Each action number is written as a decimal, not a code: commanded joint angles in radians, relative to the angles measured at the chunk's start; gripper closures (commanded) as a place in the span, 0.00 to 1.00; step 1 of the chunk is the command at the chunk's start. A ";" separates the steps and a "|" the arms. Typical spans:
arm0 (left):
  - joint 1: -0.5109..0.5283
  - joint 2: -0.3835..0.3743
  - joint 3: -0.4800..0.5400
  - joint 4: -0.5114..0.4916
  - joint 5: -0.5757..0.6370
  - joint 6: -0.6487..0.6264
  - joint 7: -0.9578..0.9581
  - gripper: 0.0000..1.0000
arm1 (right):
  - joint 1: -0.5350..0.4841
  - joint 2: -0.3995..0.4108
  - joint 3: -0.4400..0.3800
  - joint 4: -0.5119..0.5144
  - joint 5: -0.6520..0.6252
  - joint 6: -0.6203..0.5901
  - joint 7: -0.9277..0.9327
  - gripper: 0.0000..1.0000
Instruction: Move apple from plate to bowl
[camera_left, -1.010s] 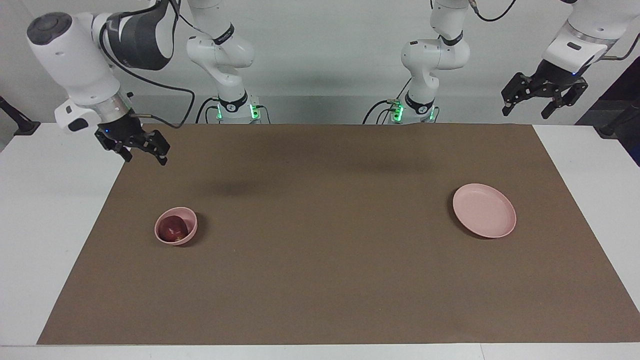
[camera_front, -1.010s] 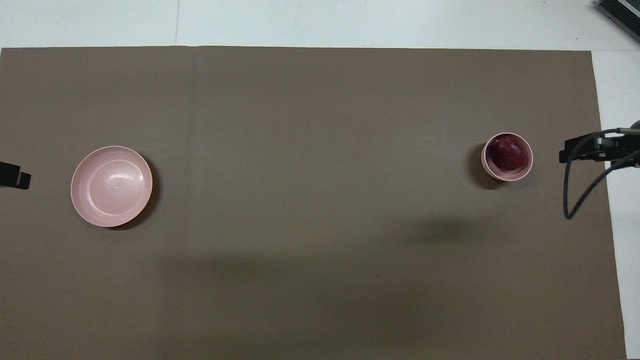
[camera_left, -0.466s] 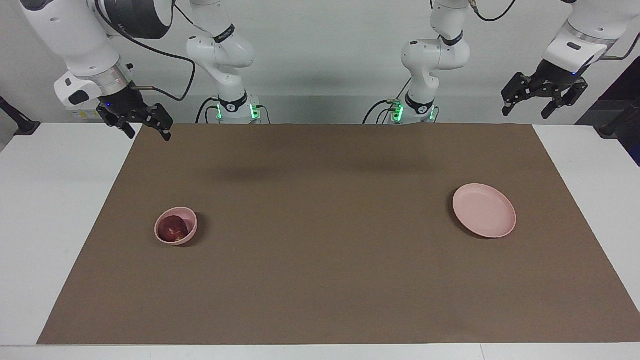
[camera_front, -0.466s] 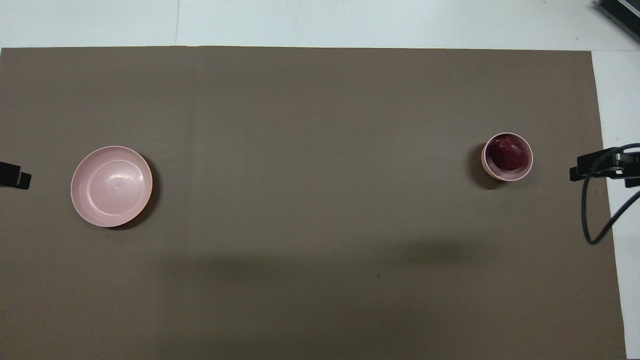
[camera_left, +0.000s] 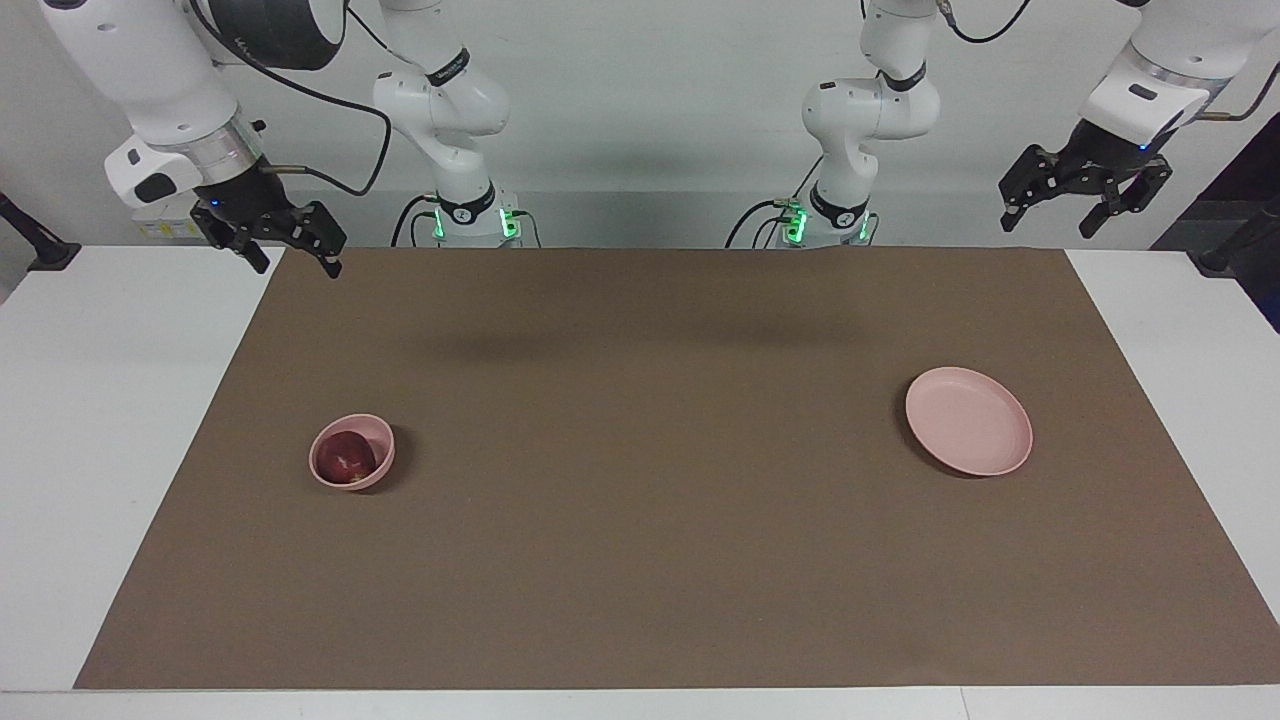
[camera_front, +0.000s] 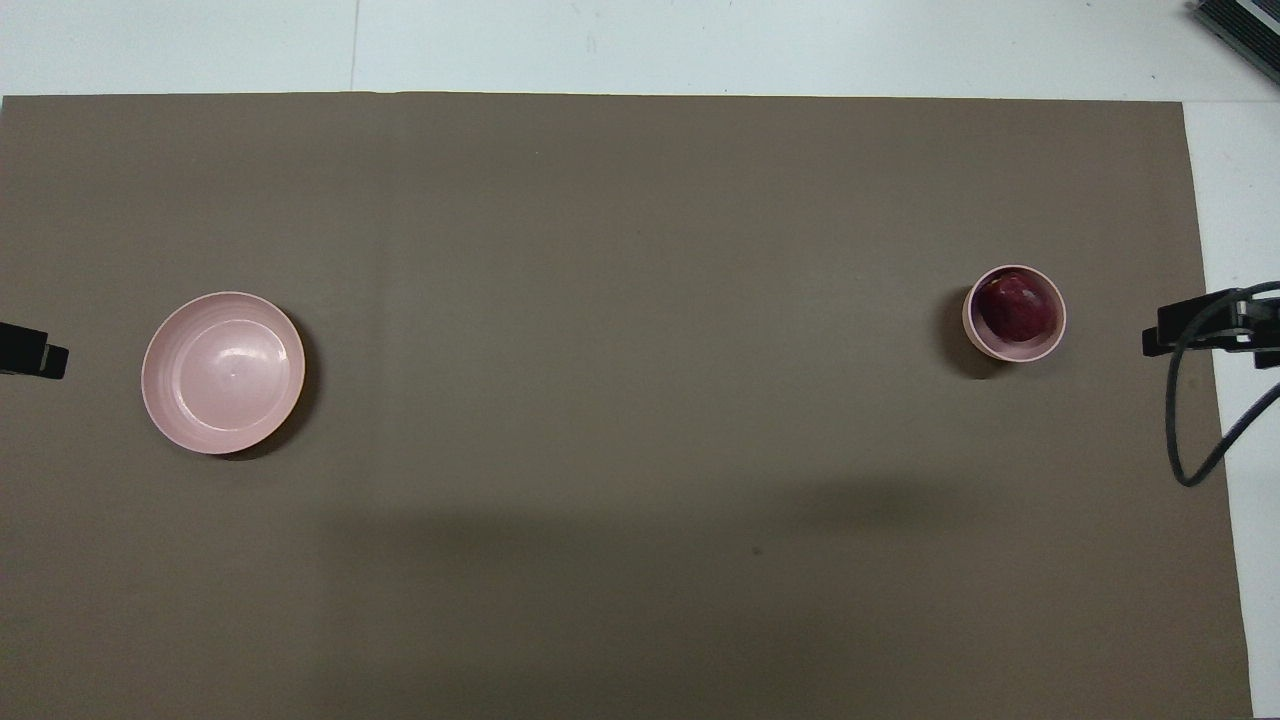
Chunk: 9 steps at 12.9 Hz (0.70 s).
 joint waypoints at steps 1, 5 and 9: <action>-0.008 -0.024 0.002 -0.026 0.006 -0.003 -0.008 0.00 | 0.006 0.020 0.010 0.049 -0.068 -0.020 -0.030 0.00; -0.007 -0.024 0.002 -0.024 0.006 0.000 -0.005 0.00 | 0.019 0.026 0.009 0.081 -0.050 -0.071 -0.036 0.00; -0.007 -0.024 0.002 -0.026 0.006 0.000 -0.005 0.00 | 0.020 0.031 0.009 0.087 -0.047 -0.084 -0.032 0.00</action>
